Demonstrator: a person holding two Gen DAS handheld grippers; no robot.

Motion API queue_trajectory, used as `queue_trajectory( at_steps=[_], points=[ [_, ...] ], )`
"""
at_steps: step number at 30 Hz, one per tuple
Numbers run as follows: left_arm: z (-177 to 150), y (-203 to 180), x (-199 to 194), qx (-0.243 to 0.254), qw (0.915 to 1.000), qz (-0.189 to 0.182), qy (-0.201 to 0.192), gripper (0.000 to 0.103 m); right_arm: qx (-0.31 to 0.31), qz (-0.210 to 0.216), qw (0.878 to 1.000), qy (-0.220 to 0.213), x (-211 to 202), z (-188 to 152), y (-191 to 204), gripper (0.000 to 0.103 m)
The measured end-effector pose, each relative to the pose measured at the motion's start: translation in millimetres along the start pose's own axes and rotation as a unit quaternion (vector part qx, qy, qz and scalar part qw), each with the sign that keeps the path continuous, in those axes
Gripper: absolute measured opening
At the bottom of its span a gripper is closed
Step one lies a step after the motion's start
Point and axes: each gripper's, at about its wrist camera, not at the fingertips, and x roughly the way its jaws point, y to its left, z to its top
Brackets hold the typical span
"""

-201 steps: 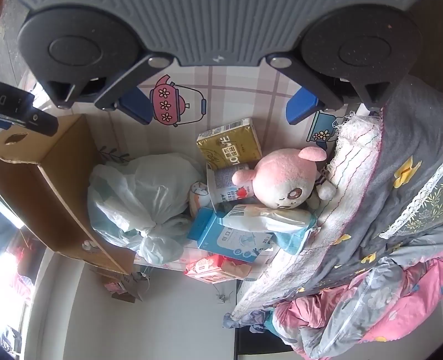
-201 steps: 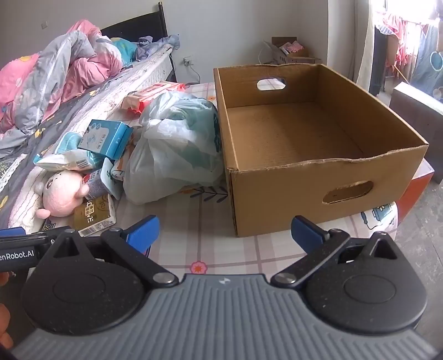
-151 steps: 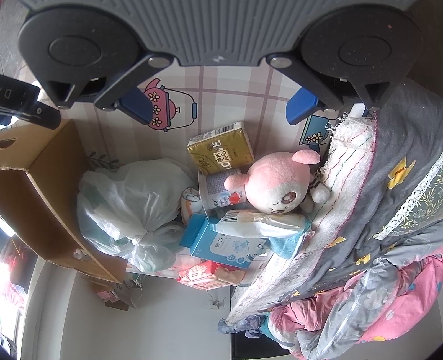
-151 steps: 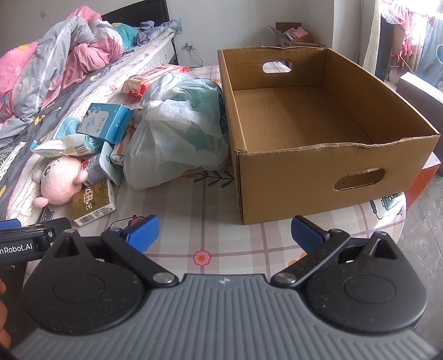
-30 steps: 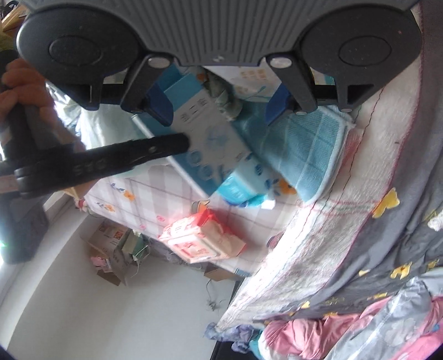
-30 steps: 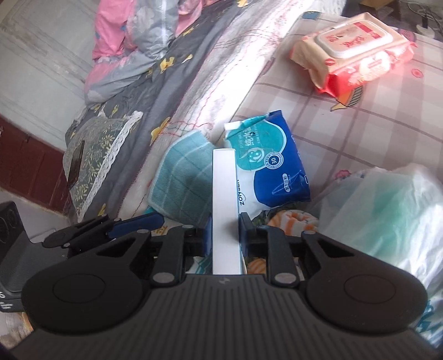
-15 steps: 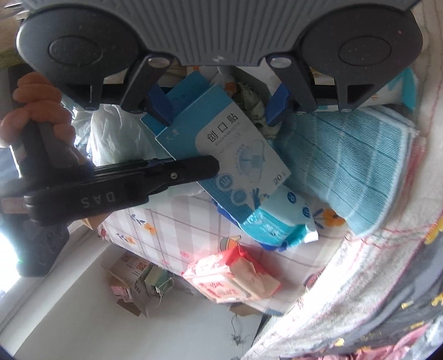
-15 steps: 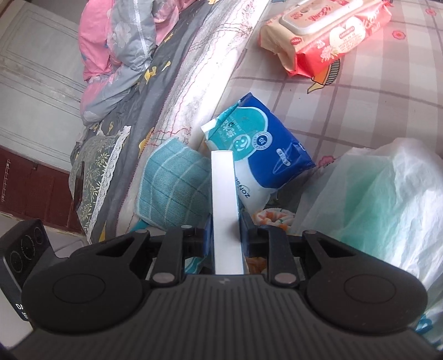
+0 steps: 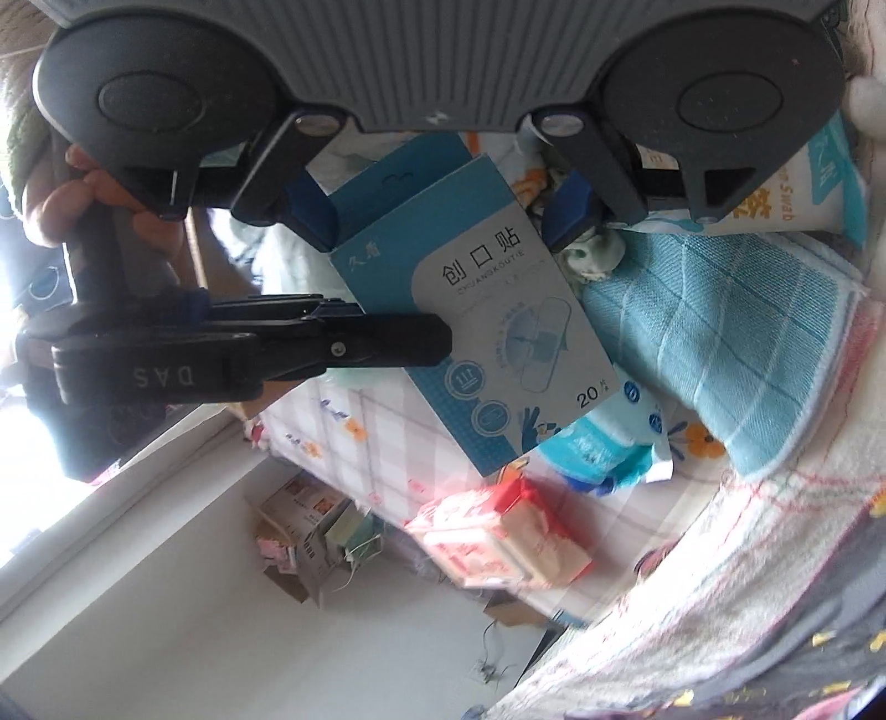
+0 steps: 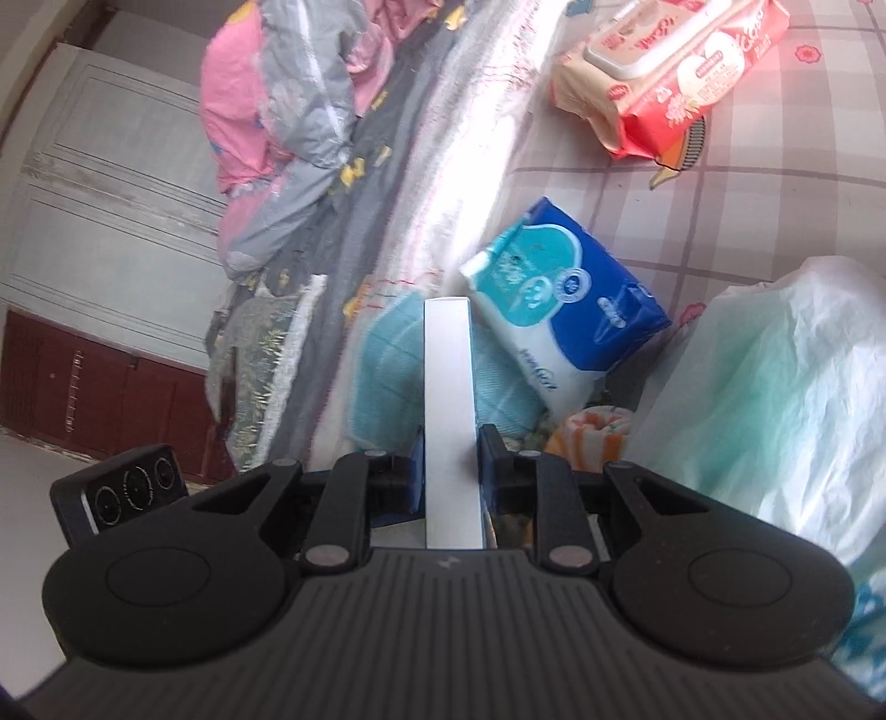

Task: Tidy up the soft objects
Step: 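Carry the bandage box with the right gripper into the cardboard box, then open the right gripper to release the bandage box inside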

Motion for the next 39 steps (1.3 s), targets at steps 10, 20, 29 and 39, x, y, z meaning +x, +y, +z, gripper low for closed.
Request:
queue_trajectory(
  at_steps=[10,20,29,39],
  points=[
    [-9.4,-92.4,-27.4,0.096,0.9935,-0.039,-0.047,0.081,-0.012,0.040,0.994,-0.099,-110.7,-45.0,19.5,0.019],
    [-2.5,-199.4,56.5,0.180,0.9792,-0.092,0.021,0.081,0.075,0.009,0.973,-0.220,-239.3,-99.1,-59.2,0.019],
    [12.3,-237.9,133.8,0.204,0.9781,-0.032,0.027,0.081,0.189,0.012,0.949,-0.253,-263.0,-93.7,-175.2,0.021],
    [25.6,-204.6,107.7,0.182,0.9832,-0.008,0.000,0.082,0.277,-0.101,0.936,-0.192,-194.9,-70.9,-266.3,0.030]
  ],
)
